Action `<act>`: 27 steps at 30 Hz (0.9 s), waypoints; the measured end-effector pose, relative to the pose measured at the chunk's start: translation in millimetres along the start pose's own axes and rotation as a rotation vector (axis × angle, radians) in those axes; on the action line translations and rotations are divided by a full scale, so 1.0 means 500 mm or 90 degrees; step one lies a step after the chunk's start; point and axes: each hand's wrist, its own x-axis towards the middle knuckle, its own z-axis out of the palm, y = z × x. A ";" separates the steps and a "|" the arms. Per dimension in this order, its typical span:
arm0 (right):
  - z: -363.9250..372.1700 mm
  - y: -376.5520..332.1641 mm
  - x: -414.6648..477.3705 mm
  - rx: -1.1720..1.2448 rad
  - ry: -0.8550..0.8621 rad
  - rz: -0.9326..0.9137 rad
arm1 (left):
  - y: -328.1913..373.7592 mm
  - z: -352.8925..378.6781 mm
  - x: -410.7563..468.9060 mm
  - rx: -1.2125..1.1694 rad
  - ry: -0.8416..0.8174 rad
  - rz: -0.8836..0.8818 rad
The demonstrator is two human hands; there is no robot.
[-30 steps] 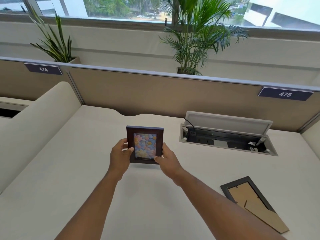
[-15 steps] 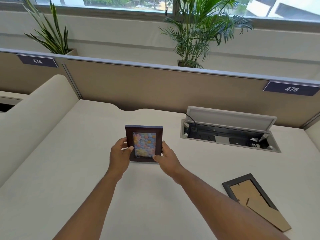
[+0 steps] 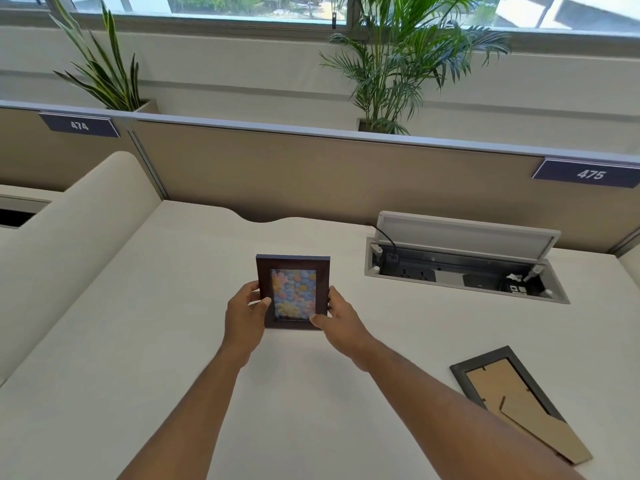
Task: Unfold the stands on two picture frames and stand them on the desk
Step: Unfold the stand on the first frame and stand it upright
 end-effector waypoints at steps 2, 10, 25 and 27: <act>-0.001 0.002 0.000 0.006 -0.003 0.010 | 0.002 -0.001 -0.005 0.009 -0.003 -0.005; -0.037 0.020 -0.019 -0.011 0.035 0.022 | 0.018 0.023 -0.064 0.048 0.152 -0.027; -0.298 0.173 -0.185 -0.271 0.299 0.046 | 0.033 0.247 -0.317 -0.060 0.001 -0.229; -0.345 0.207 -0.211 -0.298 0.323 0.092 | 0.042 0.283 -0.336 -0.069 -0.044 -0.242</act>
